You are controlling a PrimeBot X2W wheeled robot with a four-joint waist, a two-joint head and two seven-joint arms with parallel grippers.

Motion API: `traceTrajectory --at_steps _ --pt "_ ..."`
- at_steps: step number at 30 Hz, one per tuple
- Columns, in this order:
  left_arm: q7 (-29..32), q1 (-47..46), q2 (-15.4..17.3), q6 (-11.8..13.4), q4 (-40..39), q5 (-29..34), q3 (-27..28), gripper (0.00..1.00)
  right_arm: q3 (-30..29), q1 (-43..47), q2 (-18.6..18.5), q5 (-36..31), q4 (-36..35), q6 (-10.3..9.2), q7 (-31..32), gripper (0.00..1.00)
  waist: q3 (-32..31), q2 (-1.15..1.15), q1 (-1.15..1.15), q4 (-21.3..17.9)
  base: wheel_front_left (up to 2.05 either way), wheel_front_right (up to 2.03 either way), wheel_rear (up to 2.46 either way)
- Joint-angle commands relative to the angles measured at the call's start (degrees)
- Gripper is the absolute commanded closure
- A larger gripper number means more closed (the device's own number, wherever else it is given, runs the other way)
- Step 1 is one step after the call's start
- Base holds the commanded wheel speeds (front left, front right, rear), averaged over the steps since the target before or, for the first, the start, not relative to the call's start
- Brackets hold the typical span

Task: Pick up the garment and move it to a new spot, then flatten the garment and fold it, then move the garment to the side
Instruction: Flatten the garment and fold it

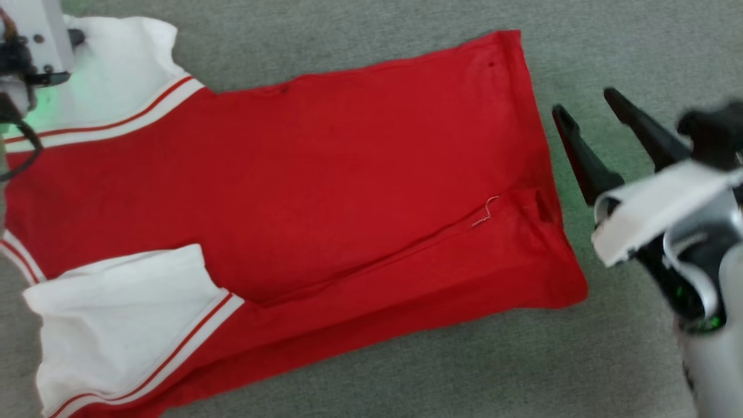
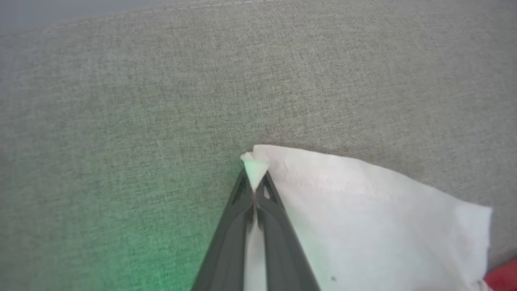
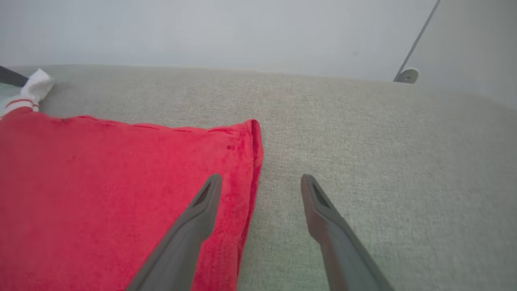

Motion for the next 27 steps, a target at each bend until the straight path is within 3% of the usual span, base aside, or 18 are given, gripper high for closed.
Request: traceTrajectory --at_steps 1,9,19,20,21,22,27 --pt "1.09 2.86 -2.21 -0.6 0.6 -0.03 -1.13 1.0 0.95 -3.41 -1.31 0.55 1.28 -0.04 3.09 0.0 0.05 0.0 0.0 0.87 0.0 0.0 0.0" --pt "-0.95 0.7 -5.25 -1.64 1.04 -0.24 -0.66 1.0 5.51 -18.03 -3.3 3.01 14.92 -0.05 11.65 0.0 0.69 0.0 0.0 3.51 0.0 0.0 0.0" --pt "-2.15 -0.15 -6.7 -2.28 3.0 -0.48 -0.57 1.0 15.46 -29.61 -2.54 8.37 36.04 -0.04 20.72 0.0 1.24 0.0 0.0 4.65 0.0 0.0 0.0" --pt "-2.2 -0.19 -6.8 -2.35 3.15 -0.46 -0.62 1.0 16.52 -30.39 -2.38 8.91 37.53 -0.04 21.56 0.32 1.25 0.0 0.0 4.69 0.0 0.0 0.0" --pt "-2.26 -0.19 -6.94 -2.46 3.3 -0.46 -0.65 1.0 17.65 -30.94 -2.28 9.63 38.81 -0.04 22.39 0.72 1.22 0.0 0.0 4.77 0.0 0.0 0.0" --pt "-2.41 -0.17 -7.1 -2.55 3.43 -0.5 -0.66 1.0 18.91 -31.4 -2.36 10.24 40.18 -0.04 23.63 1.0 1.18 0.0 0.0 4.86 0.0 0.0 0.0" --pt "-3.65 -0.09 -7.47 -2.72 3.97 -0.89 -0.19 1.0 21.33 -33.82 -3.73 12.37 42.02 -0.05 23.23 1.0 0.54 0.0 0.0 5.38 0.0 0.0 0.0"
